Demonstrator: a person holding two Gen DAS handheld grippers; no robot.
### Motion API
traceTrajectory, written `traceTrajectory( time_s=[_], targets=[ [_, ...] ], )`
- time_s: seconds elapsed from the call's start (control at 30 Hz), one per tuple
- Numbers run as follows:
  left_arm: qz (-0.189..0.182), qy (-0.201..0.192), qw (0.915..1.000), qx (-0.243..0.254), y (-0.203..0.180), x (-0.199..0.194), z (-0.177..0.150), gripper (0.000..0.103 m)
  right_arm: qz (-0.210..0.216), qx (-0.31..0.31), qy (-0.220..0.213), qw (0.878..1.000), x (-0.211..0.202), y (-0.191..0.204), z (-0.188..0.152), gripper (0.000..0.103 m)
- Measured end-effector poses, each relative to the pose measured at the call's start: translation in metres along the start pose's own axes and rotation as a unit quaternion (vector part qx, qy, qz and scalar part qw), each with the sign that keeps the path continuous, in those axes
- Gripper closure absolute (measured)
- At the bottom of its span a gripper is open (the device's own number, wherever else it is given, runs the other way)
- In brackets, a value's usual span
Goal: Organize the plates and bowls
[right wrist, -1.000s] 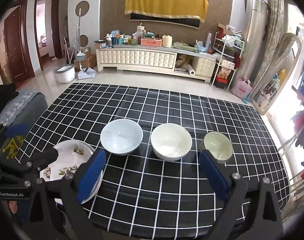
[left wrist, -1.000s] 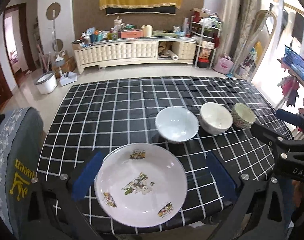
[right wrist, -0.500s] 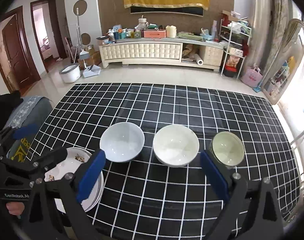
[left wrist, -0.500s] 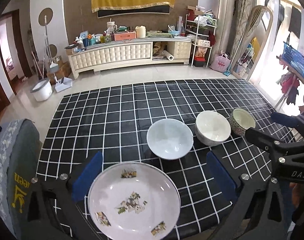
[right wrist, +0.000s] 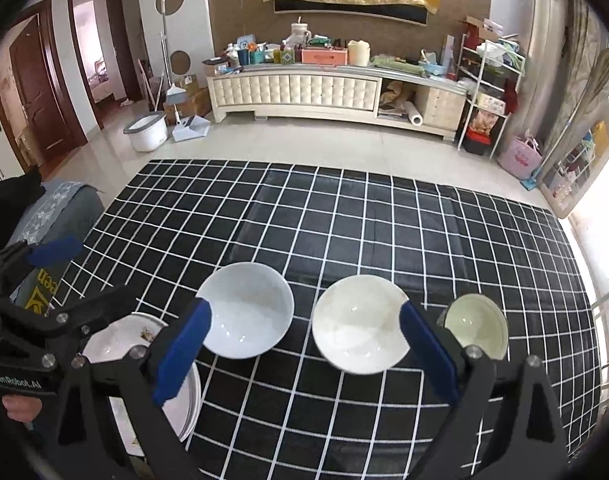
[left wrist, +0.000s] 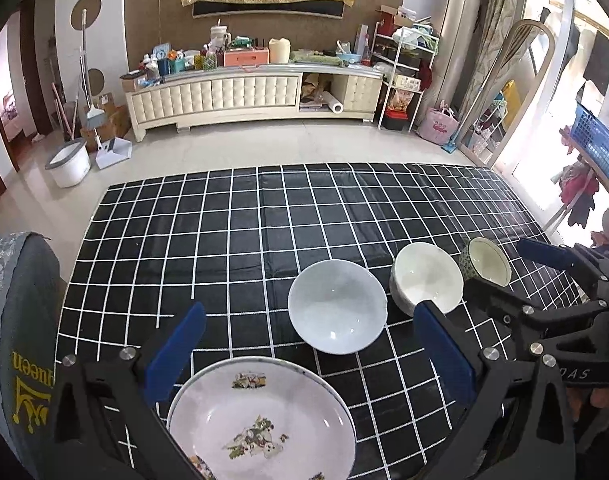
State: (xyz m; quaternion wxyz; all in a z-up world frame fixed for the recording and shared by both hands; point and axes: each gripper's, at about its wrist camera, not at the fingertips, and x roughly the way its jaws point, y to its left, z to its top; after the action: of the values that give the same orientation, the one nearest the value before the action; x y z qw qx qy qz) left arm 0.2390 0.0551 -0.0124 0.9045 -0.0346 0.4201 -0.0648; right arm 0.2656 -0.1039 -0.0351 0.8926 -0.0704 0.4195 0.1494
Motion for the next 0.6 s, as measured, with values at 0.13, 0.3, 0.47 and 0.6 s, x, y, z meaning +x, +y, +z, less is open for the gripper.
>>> traceTrajectory(
  time_s=[0.13, 0.3, 0.47, 0.6],
  targets=[
    [-0.005, 0.015, 0.9999, -0.002, 0.006, 0.016, 0.005, 0.0, 0.001, -0.007, 0.013, 1.0, 0.015, 0.001, 0.003, 0.006],
    [-0.011, 0.032, 0.9994, -0.001, 0.01, 0.035, 0.012, 0.0, -0.003, -0.021, 0.028, 0.999, 0.034, 0.001, 0.01, 0.006],
    [-0.002, 0.046, 0.9989, -0.002, 0.017, 0.056, 0.013, 0.0, -0.004, -0.049, 0.046, 0.998, 0.058, 0.007, 0.013, 0.009],
    [-0.012, 0.061, 0.9979, -0.014, 0.026, 0.072, 0.013, 0.0, -0.006, -0.059, 0.069, 0.996, 0.077, 0.009, 0.012, 0.03]
  ],
)
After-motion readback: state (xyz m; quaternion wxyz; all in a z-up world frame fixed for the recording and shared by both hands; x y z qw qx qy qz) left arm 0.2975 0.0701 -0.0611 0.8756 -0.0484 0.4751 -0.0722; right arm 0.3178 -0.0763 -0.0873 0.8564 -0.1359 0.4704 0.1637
